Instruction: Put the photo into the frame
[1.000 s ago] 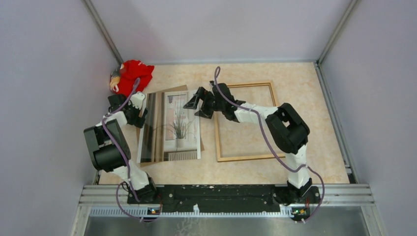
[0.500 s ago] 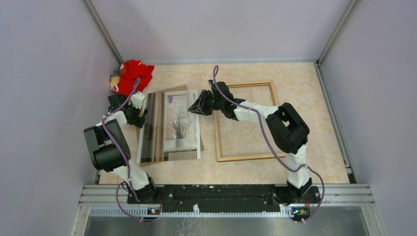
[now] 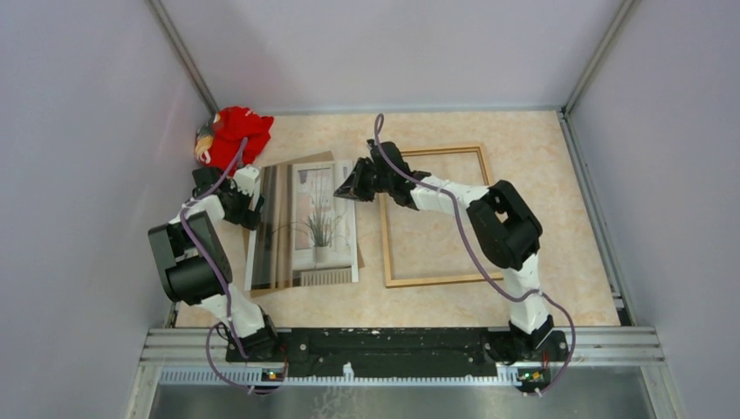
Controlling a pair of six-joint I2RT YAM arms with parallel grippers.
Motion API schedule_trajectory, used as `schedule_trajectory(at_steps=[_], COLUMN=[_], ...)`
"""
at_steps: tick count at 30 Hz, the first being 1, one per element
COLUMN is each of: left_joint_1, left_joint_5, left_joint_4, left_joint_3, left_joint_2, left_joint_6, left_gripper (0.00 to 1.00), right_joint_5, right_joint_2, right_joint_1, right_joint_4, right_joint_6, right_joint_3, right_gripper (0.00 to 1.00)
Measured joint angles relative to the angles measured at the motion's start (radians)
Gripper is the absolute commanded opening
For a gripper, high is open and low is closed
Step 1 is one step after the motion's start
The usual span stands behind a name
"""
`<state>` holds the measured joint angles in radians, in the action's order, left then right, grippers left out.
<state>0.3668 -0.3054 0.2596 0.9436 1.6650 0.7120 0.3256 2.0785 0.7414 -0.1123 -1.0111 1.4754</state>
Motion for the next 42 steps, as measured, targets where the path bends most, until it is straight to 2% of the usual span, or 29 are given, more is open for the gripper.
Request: schedule_trajectory(at_steps=[4, 9, 15, 22, 27, 31, 37, 42], left_joint_1=[0.0, -0.003, -0.05, -0.398, -0.623, -0.748, -0.848, -0.885], left_joint_5=[-0.002, -0.051, -0.14, -0.211, -0.229, -0.212, -0.159, -0.097], left_joint_4=[0.017, 0.184, 0.294, 0.272, 0.249, 0.2, 0.166, 0.145], left_joint_3=[0.007, 0.103, 0.317, 0.364, 0.444, 0.491, 0.513, 0.513], left_joint_2=[0.0, 0.0, -0.024, -0.064, 0.054, 0.187, 0.31, 0.341], left_joint_6=[-0.003, -0.022, -0.072, -0.242, -0.378, -0.479, -0.558, -0.581], left_gripper=[0.98, 0.99, 0.98, 0.98, 0.98, 0.98, 0.94, 0.78], right_joint_5=[0.029, 0.136, 0.279, 0.311, 0.261, 0.201, 0.15, 0.127], right_joint_2=[0.019, 0.008, -0.178, -0.644, -0.854, -0.877, -0.873, -0.871], right_joint_1=[-0.013, -0.073, -0.261, -0.607, -0.697, -0.714, -0.725, -0.725], right_joint_4=[-0.013, 0.01, 0.202, 0.435, 0.653, 0.818, 0.962, 1.011], right_joint_6=[-0.021, 0.001, 0.13, 0.311, 0.405, 0.467, 0.523, 0.548], right_joint_3=[0.0, 0.009, 0.011, -0.129, -0.149, -0.092, -0.001, 0.006], right_gripper=[0.0, 0.0, 0.0, 0.0, 0.0, 0.0, 0.0, 0.0])
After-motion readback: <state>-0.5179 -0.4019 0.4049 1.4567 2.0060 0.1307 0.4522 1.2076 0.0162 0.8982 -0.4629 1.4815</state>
